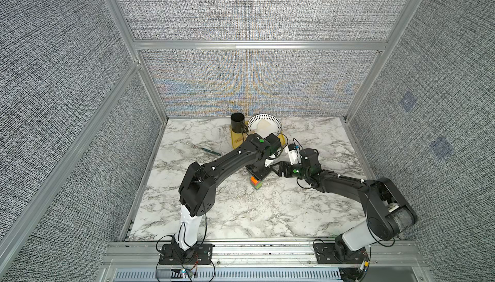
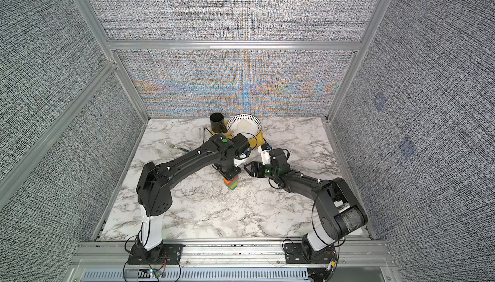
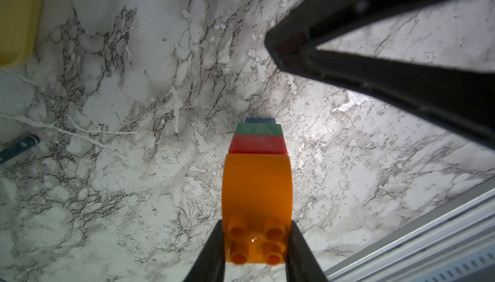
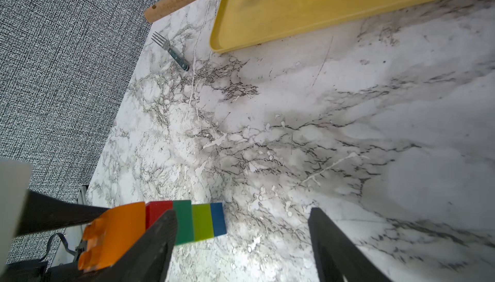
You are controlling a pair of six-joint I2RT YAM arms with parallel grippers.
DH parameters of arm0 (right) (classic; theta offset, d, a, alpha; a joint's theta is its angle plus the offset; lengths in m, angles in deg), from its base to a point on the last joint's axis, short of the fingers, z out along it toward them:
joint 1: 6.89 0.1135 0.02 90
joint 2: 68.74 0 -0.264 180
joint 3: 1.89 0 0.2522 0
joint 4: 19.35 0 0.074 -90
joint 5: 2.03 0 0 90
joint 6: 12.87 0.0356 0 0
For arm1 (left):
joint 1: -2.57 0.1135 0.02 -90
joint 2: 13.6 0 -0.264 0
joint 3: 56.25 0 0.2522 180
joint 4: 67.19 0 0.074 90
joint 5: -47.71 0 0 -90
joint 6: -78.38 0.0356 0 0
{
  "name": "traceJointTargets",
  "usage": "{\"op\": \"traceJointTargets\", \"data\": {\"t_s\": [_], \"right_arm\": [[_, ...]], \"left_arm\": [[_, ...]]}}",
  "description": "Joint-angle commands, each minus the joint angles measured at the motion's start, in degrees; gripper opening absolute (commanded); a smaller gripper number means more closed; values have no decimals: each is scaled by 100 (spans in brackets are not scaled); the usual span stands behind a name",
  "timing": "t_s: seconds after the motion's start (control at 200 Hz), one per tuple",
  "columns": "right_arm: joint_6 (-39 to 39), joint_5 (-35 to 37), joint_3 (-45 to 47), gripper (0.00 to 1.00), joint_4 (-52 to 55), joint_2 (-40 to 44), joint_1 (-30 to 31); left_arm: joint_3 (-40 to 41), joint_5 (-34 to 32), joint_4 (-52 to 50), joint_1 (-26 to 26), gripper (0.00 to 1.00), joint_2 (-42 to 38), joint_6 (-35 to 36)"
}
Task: Assemble an ice cream with lego
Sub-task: Assemble the lego brick with the lego brick.
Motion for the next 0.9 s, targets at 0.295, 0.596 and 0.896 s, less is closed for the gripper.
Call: {"op": "traceJointTargets", "data": {"t_s": [0.295, 0.596, 0.896], "right_arm": [[-63, -143, -85, 79, -49, -52, 45], [-49, -199, -112, 79, -31, -86, 43], [-10, -130, -190, 79, 123, -224, 23]], "left_arm": [[-99, 53, -116, 4, 2, 400, -189], [-75, -6, -133, -5, 2, 705, -311], [-98, -182, -165, -47, 2, 978, -543]]}}
